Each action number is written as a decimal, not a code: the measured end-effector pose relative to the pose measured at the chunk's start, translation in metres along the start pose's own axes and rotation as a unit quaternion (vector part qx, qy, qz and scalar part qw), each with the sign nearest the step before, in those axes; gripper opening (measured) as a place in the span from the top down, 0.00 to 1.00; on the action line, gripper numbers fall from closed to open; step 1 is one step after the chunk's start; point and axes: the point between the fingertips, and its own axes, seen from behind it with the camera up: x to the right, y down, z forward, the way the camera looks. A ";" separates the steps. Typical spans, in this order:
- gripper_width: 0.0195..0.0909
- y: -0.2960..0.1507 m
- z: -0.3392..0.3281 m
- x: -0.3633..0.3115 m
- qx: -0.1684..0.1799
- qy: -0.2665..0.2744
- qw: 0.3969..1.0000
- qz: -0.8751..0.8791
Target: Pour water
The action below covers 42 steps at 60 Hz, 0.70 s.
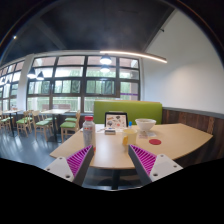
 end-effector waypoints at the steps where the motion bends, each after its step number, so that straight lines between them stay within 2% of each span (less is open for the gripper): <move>1: 0.13 -0.001 -0.001 0.000 0.001 0.000 1.000 -0.002; 7: 0.14 0.002 0.005 -0.005 -0.001 -0.003 1.000 0.000; 15: 0.13 0.007 0.016 -0.037 -0.005 -0.034 0.999 0.007; 21: 0.13 0.019 0.058 -0.061 -0.018 -0.049 0.999 0.003; 28: 0.13 0.015 0.098 -0.097 -0.014 -0.061 0.998 -0.002; 34: 0.13 0.010 0.150 -0.112 -0.007 -0.047 0.999 -0.021; 42: 0.13 0.012 0.211 -0.109 -0.020 -0.013 0.999 -0.024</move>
